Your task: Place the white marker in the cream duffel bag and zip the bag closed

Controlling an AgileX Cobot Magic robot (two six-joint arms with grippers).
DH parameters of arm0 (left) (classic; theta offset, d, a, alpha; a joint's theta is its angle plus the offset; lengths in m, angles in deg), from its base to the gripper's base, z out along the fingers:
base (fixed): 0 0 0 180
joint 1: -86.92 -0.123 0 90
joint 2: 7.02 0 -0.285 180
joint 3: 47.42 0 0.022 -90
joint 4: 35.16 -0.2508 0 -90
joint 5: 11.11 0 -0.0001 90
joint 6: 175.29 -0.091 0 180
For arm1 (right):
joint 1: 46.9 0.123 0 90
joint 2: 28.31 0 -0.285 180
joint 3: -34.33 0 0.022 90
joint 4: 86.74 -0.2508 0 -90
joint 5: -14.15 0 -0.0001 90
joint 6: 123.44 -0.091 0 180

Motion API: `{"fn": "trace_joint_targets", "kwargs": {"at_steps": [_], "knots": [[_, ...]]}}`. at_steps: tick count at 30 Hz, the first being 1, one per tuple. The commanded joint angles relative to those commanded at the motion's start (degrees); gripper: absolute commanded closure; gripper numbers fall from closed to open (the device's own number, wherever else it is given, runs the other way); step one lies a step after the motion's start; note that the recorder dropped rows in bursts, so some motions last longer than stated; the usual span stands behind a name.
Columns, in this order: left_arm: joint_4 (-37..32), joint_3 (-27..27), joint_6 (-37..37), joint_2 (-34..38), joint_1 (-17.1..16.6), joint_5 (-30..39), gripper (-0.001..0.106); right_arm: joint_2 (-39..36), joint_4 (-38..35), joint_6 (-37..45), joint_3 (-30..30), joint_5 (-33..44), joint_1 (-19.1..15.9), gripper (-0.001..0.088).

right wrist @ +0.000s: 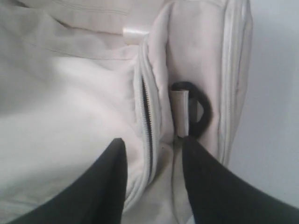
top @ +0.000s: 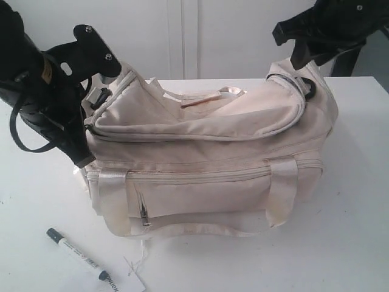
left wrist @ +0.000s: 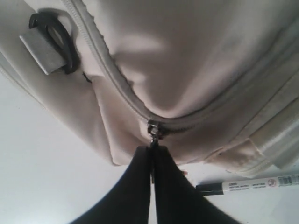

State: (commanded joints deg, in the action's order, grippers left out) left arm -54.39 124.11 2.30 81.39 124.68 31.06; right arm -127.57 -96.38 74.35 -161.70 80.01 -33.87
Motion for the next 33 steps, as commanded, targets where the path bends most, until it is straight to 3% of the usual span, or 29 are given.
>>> {"fn": "trace_joint_targets", "kwargs": {"at_steps": [3, 8, 13, 17, 22, 33], "knots": [[1.2, 0.0, 0.0, 0.0, 0.0, -0.5, 0.105, 0.0, -4.8, 8.1, 0.4, 1.9, 0.0, 0.0488], [1.7, 0.0, 0.0, 0.0, 0.0, -0.4, 0.105, 0.0, -11.8, 15.2, 2.1, 1.3, 0.2, 0.0488], [4.9, 0.0, 0.0, 0.0, -0.6, -0.5, 0.105, 0.0, -14.4, 19.9, 6.0, 0.6, 1.9, 0.0488], [11.2, 0.0, -1.3, 0.0, -4.2, -0.6, 0.105, 0.0, -16.5, 24.3, 9.5, -0.8, 3.9, 0.0488], [20.5, 0.0, -8.4, 0.0, -7.1, -1.2, 0.105, 0.0, -17.1, 26.2, 12.2, -3.9, 6.8, 0.0488], [22.6, 0.0, -9.2, 0.0, -7.5, -1.0, 0.105, 0.0, -19.0, 34.7, 18.1, -16.1, 15.7, 0.0488]]}}
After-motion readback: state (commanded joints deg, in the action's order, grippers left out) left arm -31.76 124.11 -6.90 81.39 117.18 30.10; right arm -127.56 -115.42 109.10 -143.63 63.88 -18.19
